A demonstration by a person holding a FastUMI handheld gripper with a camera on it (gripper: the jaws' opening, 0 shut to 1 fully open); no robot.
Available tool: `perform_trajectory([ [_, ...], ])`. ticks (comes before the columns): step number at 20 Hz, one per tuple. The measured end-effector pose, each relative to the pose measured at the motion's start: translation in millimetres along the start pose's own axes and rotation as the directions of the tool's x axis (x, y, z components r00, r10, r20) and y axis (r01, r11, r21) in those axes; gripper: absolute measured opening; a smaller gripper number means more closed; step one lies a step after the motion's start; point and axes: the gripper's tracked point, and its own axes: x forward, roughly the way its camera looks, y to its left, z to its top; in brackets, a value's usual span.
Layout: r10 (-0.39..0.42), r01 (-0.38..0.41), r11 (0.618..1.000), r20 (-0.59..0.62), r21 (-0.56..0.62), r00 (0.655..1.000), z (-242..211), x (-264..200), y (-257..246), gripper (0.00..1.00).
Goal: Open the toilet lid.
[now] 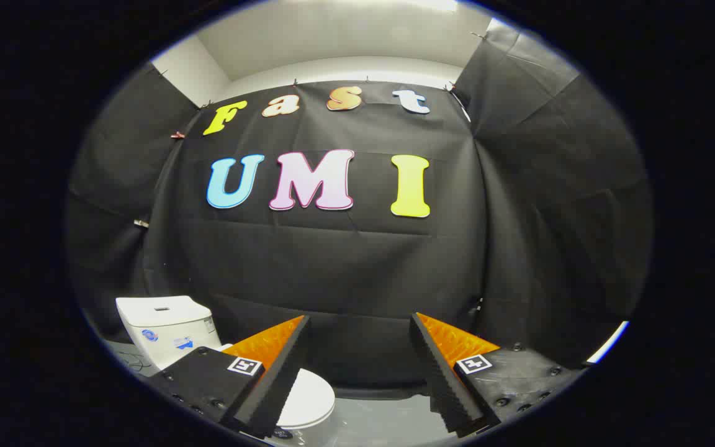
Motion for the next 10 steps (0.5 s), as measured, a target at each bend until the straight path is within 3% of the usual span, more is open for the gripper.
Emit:
perform_trajectory([
  [4,-0.024,0.023,1.000,-0.019,-0.008,1.000,-9,5,1,0.98],
  [10,0.045,-0.046,0.997,-0.004,-0.060,0.999,-4,1,26,0.98],
])
